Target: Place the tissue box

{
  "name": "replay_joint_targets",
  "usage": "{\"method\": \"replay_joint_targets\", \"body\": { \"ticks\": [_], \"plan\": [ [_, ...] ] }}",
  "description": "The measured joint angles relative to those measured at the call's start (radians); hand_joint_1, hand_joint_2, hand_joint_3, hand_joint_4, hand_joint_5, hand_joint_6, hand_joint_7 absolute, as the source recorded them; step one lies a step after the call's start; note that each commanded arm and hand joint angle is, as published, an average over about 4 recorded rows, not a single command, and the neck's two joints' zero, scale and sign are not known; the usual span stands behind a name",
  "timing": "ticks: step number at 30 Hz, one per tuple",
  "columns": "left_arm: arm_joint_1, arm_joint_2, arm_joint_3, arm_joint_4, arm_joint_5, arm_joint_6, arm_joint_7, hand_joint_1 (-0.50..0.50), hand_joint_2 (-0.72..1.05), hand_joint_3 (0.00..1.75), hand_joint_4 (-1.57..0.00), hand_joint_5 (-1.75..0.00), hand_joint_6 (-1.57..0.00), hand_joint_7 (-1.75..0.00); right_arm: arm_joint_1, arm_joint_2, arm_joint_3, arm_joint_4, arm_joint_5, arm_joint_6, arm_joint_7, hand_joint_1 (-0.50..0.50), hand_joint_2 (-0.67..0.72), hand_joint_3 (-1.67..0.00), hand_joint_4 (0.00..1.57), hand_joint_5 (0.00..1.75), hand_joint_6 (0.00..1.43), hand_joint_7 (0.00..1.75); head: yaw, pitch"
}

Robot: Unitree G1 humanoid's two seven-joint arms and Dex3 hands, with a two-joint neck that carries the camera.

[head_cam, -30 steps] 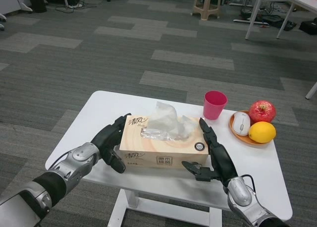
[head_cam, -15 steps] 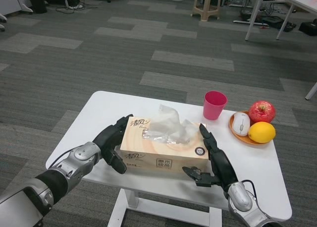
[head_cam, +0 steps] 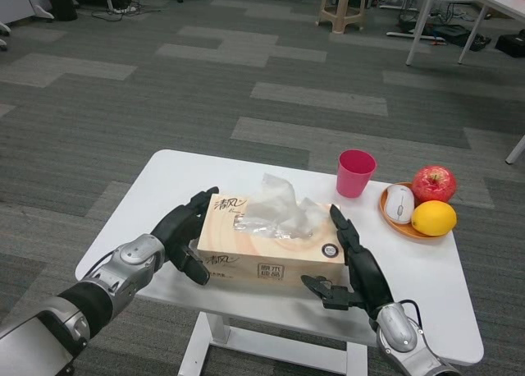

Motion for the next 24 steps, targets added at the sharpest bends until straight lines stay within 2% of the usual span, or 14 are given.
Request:
{"method": "replay_joint_targets", "body": {
  "ticks": [4, 10, 12, 24],
  "plan": [
    [0.006, -0.001, 0.026, 0.006, 0.0, -0.024, -0.012, 0.5, -0.28, 0.0, 0.0, 0.0, 0.0, 0.0, 0.011, 0.001, -0.017, -0.013, -0.002, -0.002, 0.015, -0.04, -0.45, -0.71, 0.06, 0.05, 0.0, 0.07, 0.0, 0.0],
    [0.016, -0.001, 0.053, 0.008, 0.0, -0.066, -0.019, 0.5, -0.1, 0.0, 0.0, -0.03, 0.0, 0.0, 0.022, 0.001, -0.031, -0.029, -0.002, -0.001, 0.02, -0.04, -0.48, -0.71, 0.03, 0.0, 0.0, 0.07, 0.001, 0.0],
    [0.017, 0.0, 0.059, 0.008, 0.0, -0.075, -0.019, 0.5, -0.1, 0.0, 0.0, -0.08, 0.0, 0.0, 0.025, 0.0, -0.035, -0.033, -0.002, -0.001, 0.02, -0.04, -0.48, -0.71, 0.03, 0.0, 0.0, 0.07, 0.001, 0.0],
    [0.053, -0.002, 0.157, -0.012, -0.008, -0.108, -0.029, 0.5, -0.1, 0.0, 0.0, -0.1, 0.0, 0.0, 0.051, 0.0, -0.116, -0.084, -0.01, -0.001, 0.031, -0.04, -0.48, -0.71, 0.0, 0.0, 0.0, 0.07, -0.001, 0.002]
  ]
}}
